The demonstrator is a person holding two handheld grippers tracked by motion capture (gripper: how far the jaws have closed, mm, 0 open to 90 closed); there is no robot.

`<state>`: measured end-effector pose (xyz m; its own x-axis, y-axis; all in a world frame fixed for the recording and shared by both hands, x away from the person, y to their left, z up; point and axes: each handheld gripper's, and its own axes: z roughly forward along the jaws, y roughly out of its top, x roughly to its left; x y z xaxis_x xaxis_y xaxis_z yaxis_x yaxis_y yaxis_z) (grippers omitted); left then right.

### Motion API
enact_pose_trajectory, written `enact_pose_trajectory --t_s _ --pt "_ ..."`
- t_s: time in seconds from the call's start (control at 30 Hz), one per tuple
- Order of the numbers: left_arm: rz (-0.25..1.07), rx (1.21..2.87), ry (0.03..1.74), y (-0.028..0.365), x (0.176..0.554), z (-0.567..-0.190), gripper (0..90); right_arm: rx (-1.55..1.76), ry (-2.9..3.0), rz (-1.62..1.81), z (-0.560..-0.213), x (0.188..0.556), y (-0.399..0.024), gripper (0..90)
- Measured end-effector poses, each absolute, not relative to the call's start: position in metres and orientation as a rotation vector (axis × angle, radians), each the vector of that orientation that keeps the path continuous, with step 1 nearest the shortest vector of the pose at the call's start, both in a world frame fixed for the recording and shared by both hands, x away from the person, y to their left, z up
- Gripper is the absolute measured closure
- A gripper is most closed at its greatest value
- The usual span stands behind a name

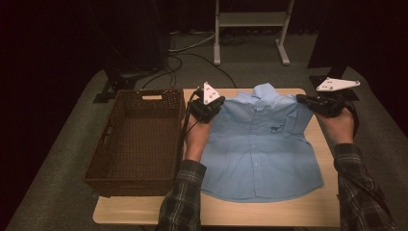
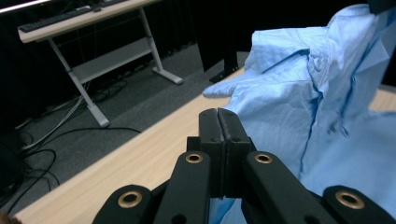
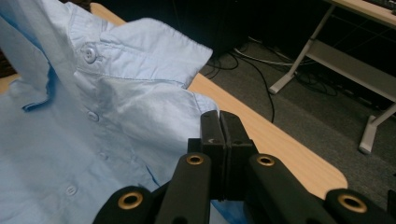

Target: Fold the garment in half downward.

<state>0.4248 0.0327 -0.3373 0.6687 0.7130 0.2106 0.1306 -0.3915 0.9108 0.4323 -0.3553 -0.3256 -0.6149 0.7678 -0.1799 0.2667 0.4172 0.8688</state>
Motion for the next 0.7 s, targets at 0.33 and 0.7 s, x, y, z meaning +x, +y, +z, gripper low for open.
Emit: enact_pose_trajectory --t_s 0.33,0.7 --pt "0.691 1.949 0.675 0.04 0.385 -0.361 90.0 0.847 2.161 1.139 -0.354 0.392 -0.351 90.0" --pt "0.644 2.008 0.729 0.041 0.352 -0.387 90.0 0.85 2.189 1.136 -0.376 0.353 -0.349 90.0"
